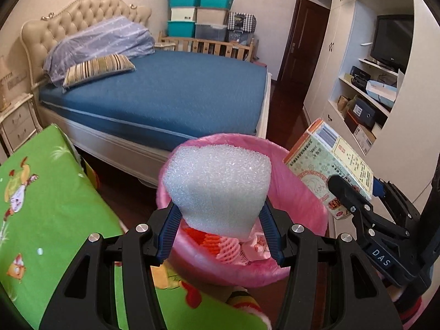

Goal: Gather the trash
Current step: 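Carry the box and foam block over the wastebasket and open both tools, then return both open tools to the table above the remaining trash, then grasp the black DORMI box with the right tool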

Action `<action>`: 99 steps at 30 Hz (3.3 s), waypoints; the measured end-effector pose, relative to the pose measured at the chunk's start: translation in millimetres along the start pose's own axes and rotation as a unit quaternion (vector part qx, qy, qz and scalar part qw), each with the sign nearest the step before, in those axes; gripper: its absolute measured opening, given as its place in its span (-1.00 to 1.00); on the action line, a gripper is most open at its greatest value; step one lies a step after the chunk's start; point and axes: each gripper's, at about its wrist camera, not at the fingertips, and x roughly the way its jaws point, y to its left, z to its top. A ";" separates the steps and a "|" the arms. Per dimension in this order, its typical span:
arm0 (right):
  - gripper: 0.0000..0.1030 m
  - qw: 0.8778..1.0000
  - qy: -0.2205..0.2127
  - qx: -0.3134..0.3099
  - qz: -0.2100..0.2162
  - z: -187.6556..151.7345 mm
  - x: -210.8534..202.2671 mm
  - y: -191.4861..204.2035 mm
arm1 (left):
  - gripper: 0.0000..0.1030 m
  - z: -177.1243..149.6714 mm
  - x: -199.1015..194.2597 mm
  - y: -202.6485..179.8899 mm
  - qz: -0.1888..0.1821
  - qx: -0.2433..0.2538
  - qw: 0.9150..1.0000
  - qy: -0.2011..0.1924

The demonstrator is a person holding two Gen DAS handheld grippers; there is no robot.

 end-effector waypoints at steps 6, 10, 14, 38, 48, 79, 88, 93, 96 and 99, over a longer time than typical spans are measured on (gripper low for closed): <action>0.43 1.000 0.001 0.009 0.004 5.7 12.5 -3.1 | 0.39 2.0 13.8 0.0 -0.024 -0.008 1.000 0.002; 0.57 0.999 -0.013 0.041 0.016 4.0 2.1 -16.8 | 0.67 -2.4 2.2 17.9 -0.001 -0.025 1.000 -0.018; 0.57 0.998 -0.026 0.050 0.015 3.4 -19.6 -19.6 | 0.67 -8.9 -20.2 36.5 0.018 -0.015 0.999 -0.032; 0.57 0.965 0.017 -0.122 0.230 -45.5 -85.8 319.5 | 0.73 -210.8 -299.5 210.6 0.263 -0.023 0.960 -0.096; 0.57 0.941 0.065 -0.185 0.275 -74.7 -90.1 458.3 | 0.73 -303.4 -386.6 316.5 0.339 -0.161 0.924 -0.076; 0.43 0.932 0.180 -0.218 0.225 -101.2 -56.1 625.2 | 0.73 -343.8 -401.5 363.8 0.369 -0.316 0.873 -0.033; 0.61 0.949 0.205 -0.146 0.192 -88.9 -23.8 641.3 | 0.73 -344.9 -401.1 363.8 0.354 -0.318 0.879 -0.038; 0.62 0.955 0.201 -0.141 0.166 -84.7 -15.1 653.4 | 0.73 -344.7 -401.4 364.0 0.347 -0.320 0.881 -0.042; 0.52 0.952 0.214 -0.144 0.164 -84.7 -10.6 641.8 | 0.73 -345.9 -402.6 364.9 0.344 -0.322 0.881 -0.046; -0.08 0.946 0.216 -0.164 0.175 -85.6 -17.3 617.6 | 0.73 -346.2 -402.9 365.5 0.341 -0.323 0.882 -0.048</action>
